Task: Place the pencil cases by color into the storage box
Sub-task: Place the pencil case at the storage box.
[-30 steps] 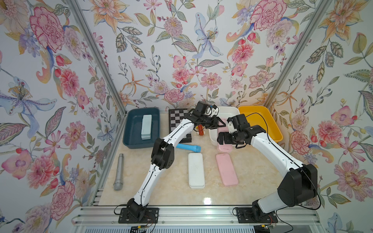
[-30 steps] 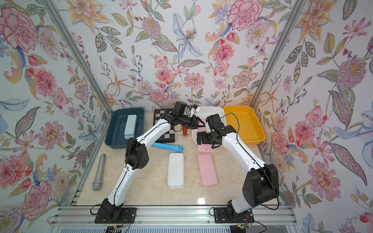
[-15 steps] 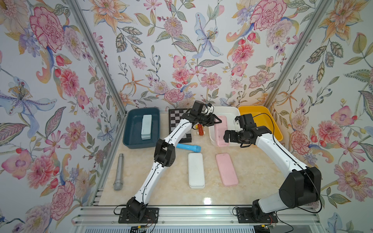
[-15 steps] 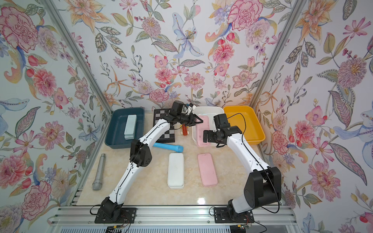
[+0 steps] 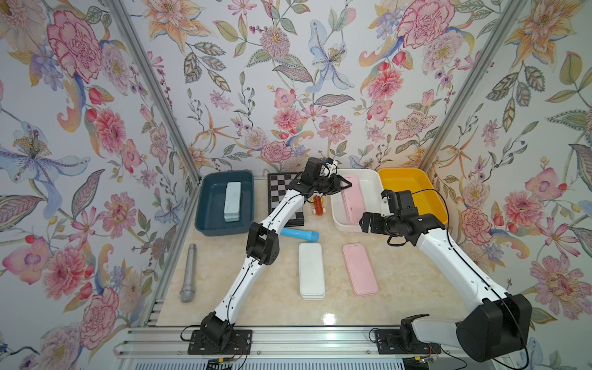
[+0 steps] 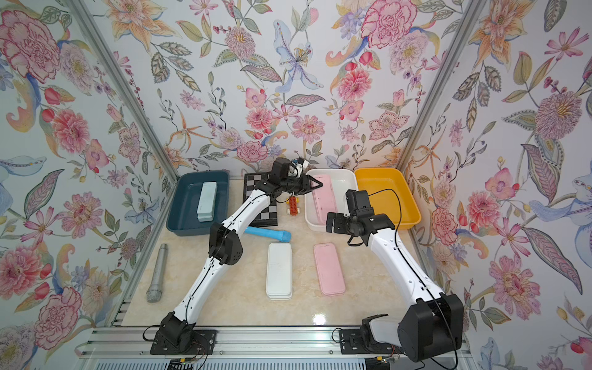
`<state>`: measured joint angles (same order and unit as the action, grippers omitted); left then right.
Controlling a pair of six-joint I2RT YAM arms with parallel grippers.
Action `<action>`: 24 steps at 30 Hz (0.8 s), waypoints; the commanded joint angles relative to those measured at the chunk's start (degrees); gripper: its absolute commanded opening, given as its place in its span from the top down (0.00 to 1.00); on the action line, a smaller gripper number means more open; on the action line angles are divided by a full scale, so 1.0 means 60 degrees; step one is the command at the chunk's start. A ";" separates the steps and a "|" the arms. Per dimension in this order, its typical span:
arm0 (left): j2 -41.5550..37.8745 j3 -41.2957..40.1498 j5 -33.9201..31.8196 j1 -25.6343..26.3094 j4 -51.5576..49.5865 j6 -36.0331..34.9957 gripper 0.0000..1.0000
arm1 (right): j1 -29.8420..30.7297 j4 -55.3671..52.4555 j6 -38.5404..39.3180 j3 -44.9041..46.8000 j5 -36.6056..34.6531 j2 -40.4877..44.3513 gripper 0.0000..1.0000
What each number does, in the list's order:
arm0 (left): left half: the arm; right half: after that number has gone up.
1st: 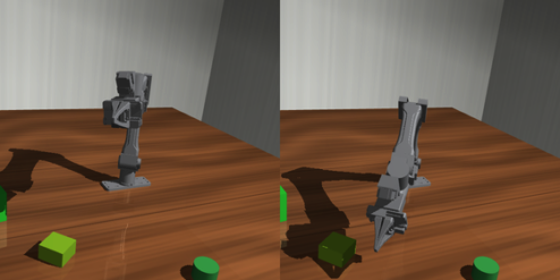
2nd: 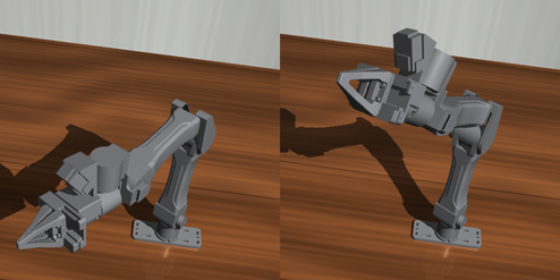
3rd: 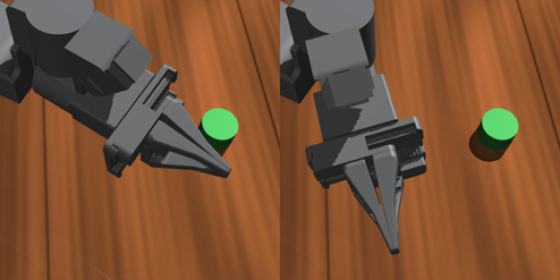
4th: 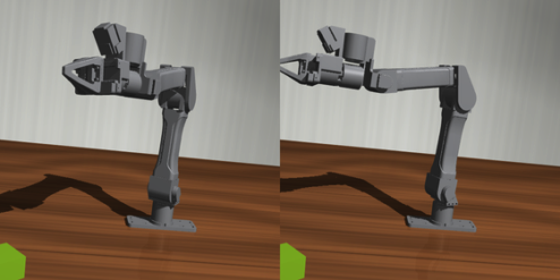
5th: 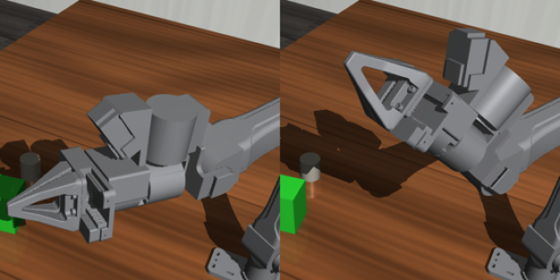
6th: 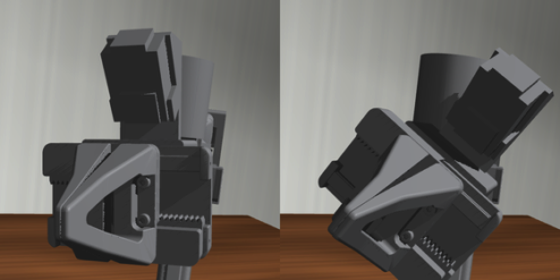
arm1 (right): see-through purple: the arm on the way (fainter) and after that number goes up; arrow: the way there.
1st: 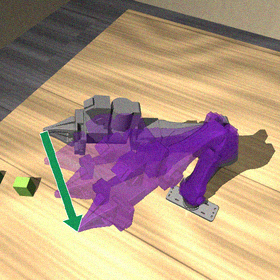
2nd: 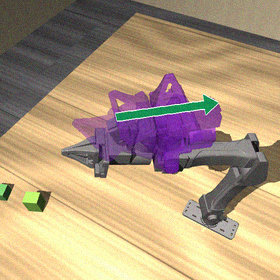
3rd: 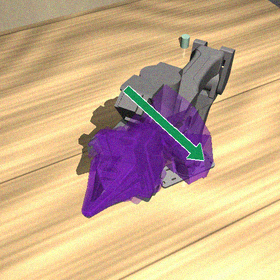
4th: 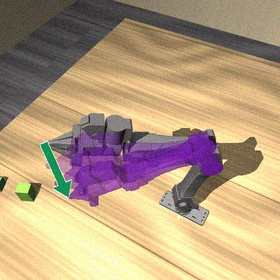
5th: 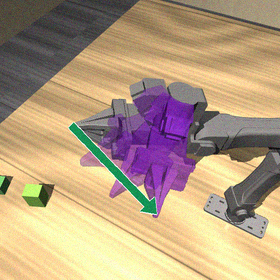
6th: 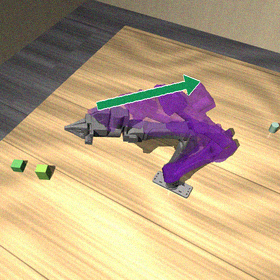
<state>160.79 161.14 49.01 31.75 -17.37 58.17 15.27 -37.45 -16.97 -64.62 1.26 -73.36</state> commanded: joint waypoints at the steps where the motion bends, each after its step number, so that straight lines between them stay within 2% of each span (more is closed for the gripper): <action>1: 0.0545 0.0206 -0.0511 -0.0051 0.0746 0.0317 0.63 | -0.0060 0.0265 -0.0240 0.0312 -0.0249 0.0693 0.00; 5: 0.0807 0.0199 -0.1068 0.0012 0.1014 0.0276 0.64 | -0.0055 0.0112 -0.0320 0.0576 -0.0369 0.1254 0.00; 11: 0.0989 0.0168 -0.1279 0.0151 0.1152 0.0220 0.60 | -0.0054 0.0015 -0.0413 0.1004 -0.0446 0.1745 0.00; 13: 0.1028 0.0168 -0.1310 0.0187 0.1167 0.0180 0.54 | -0.0054 0.0030 -0.0462 0.1080 -0.0404 0.1795 0.00; 18: 0.1124 0.0141 -0.1292 0.0224 0.1171 0.0156 0.25 | -0.0054 0.0132 -0.0525 0.1197 -0.0393 0.1902 0.00; 24: 0.1169 0.0146 -0.1258 0.0210 0.1193 0.0125 0.04 | -0.0054 0.0278 -0.0604 0.1363 -0.0256 0.1842 0.00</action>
<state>166.52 161.21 41.58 32.64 -10.87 59.40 15.27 -36.80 -19.57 -57.32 -0.47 -62.94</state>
